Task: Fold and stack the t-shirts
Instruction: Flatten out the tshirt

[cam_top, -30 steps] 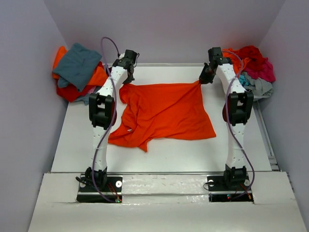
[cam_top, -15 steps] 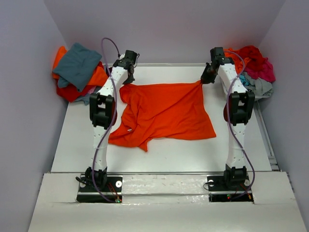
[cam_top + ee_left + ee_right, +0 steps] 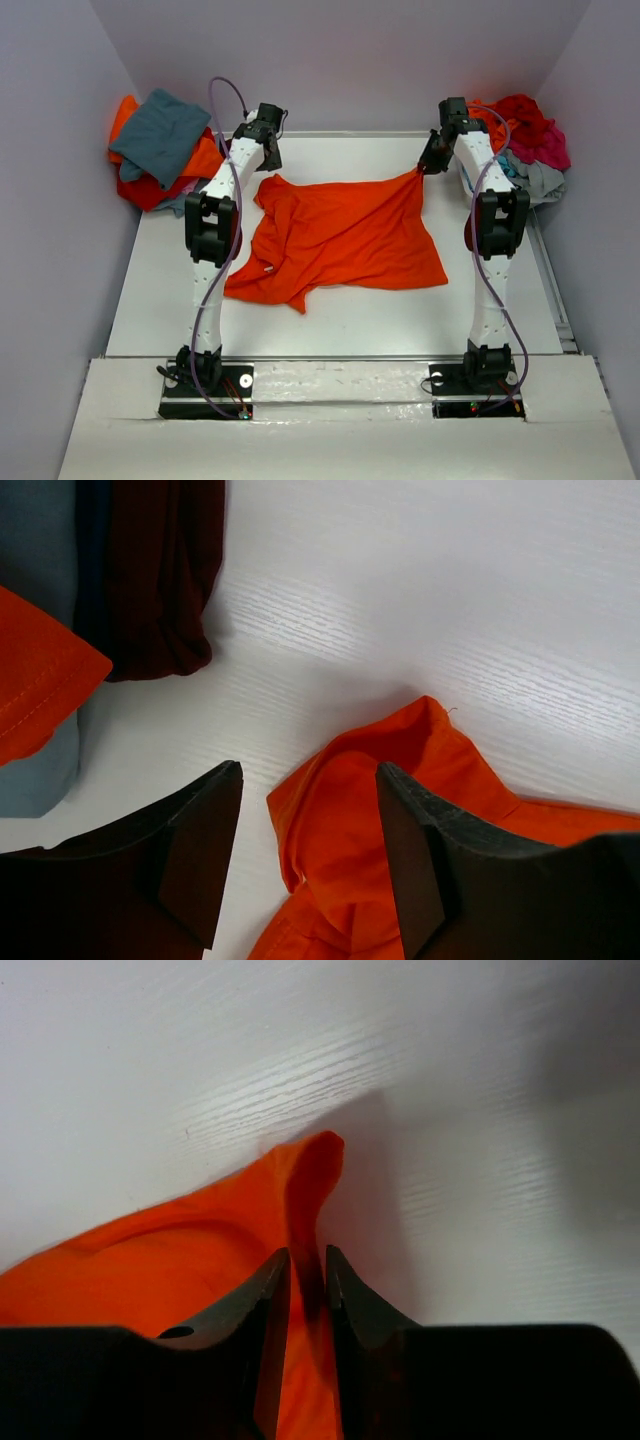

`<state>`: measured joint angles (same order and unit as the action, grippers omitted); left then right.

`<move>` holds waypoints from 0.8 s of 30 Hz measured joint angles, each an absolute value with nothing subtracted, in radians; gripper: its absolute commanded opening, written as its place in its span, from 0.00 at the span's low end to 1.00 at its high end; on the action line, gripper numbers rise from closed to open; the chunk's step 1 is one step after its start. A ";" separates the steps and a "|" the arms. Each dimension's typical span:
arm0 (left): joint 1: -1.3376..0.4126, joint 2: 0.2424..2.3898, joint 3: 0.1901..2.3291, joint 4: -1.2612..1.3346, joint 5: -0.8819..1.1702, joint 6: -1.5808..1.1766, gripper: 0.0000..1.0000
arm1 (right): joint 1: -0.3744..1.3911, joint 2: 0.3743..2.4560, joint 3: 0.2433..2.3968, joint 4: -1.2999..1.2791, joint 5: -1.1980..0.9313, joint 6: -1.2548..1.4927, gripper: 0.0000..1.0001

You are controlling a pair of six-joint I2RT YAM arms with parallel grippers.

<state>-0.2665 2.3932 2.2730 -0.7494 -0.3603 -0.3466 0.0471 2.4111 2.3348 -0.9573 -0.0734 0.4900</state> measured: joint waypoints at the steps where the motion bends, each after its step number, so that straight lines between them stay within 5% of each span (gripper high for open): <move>1: -0.266 2.392 2.270 -0.747 -0.358 -0.347 0.68 | 0.047 2.411 2.335 -0.957 -0.076 0.485 0.41; 5: -0.267 2.379 2.224 -0.743 -0.347 -0.347 0.68 | 0.047 2.411 2.335 -0.957 -0.078 0.484 0.67; 8: -0.273 2.339 2.146 -0.743 -0.341 -0.349 0.68 | 0.047 2.411 2.335 -0.958 -0.079 0.476 0.74; 24: -0.387 2.061 1.879 -0.728 -0.299 -0.367 0.68 | 0.056 2.341 2.164 -0.980 -0.130 0.464 0.62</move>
